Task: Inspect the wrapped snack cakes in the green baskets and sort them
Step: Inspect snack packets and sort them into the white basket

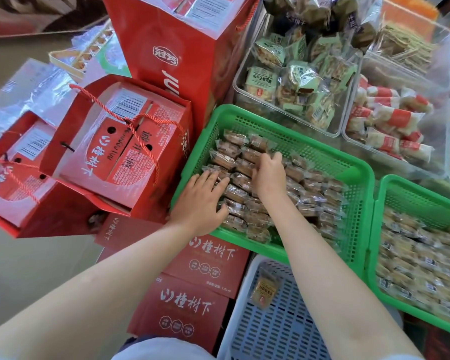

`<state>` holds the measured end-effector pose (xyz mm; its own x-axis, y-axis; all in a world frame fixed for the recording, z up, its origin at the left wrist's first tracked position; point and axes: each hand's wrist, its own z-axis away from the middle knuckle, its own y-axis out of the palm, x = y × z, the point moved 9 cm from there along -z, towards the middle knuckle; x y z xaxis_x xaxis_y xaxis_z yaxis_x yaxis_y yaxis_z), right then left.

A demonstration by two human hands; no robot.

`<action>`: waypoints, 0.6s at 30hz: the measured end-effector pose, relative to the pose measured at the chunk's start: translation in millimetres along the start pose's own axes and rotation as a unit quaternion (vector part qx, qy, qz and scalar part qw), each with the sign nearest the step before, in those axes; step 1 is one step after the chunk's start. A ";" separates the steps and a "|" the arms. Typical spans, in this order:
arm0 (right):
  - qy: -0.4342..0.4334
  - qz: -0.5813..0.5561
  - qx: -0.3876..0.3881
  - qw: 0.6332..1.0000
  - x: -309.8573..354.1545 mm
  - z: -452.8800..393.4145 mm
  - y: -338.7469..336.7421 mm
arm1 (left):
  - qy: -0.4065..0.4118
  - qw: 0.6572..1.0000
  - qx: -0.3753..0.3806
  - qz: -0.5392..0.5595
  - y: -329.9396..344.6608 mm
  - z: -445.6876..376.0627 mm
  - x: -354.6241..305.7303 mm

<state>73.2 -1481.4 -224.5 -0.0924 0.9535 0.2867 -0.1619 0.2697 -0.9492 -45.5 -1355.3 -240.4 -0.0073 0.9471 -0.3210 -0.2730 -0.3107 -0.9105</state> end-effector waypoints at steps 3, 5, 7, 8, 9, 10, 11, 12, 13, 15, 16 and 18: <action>-0.021 -0.004 0.010 1.000 1.6 -0.4 4.3 | 0.002 1.000 -0.001 -0.003 0.3 -0.6 0.1; -0.027 -0.009 0.027 0.999 1.8 -2.1 6.4 | 0.004 1.000 0.002 -0.007 0.3 -1.5 0.0; -0.031 -0.010 0.041 0.999 0.0 -2.6 8.0 | 0.005 1.000 0.007 -0.007 -0.4 -0.7 -0.7; -0.035 -0.006 0.047 0.998 -0.5 -2.6 9.2 | 0.006 1.000 0.007 -0.008 -1.3 -1.5 -1.2; -0.038 0.001 0.052 0.998 -0.6 -2.3 10.3 | 0.009 1.000 0.005 -0.010 -2.7 -3.4 -2.4; -0.039 0.007 0.056 0.998 -1.0 -1.9 11.9 | 0.017 1.000 0.003 -0.015 -4.1 -6.2 -4.4; -0.037 0.010 0.058 0.998 -1.5 -1.5 13.0 | 0.025 0.999 0.004 -0.024 -4.8 -10.2 -6.7; -0.036 0.012 0.056 0.998 -1.3 -1.5 13.3 | 0.033 0.999 0.009 -0.035 -4.0 -15.1 -8.3; -0.033 0.014 0.058 0.998 -0.9 -2.0 13.9 | 0.039 0.998 0.021 -0.046 -1.3 -19.8 -9.2; -0.022 0.021 0.070 0.997 -0.3 -4.0 13.9 | 0.045 0.996 0.052 -0.064 7.2 -25.4 -8.9; -0.021 0.034 0.076 0.996 0.4 -5.2 13.9 | 0.045 0.994 0.063 -0.072 10.9 -26.5 -7.6; -0.027 0.058 0.083 0.995 3.3 -5.0 13.1 | 0.041 0.993 0.072 -0.079 15.1 -25.9 -5.7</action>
<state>75.7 -1474.0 -236.7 -0.1726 0.9669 0.1882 -0.3062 0.1289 -0.9432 -24.7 -1367.5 -259.1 0.1232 0.9717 -0.2016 -0.3989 -0.1375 -0.9066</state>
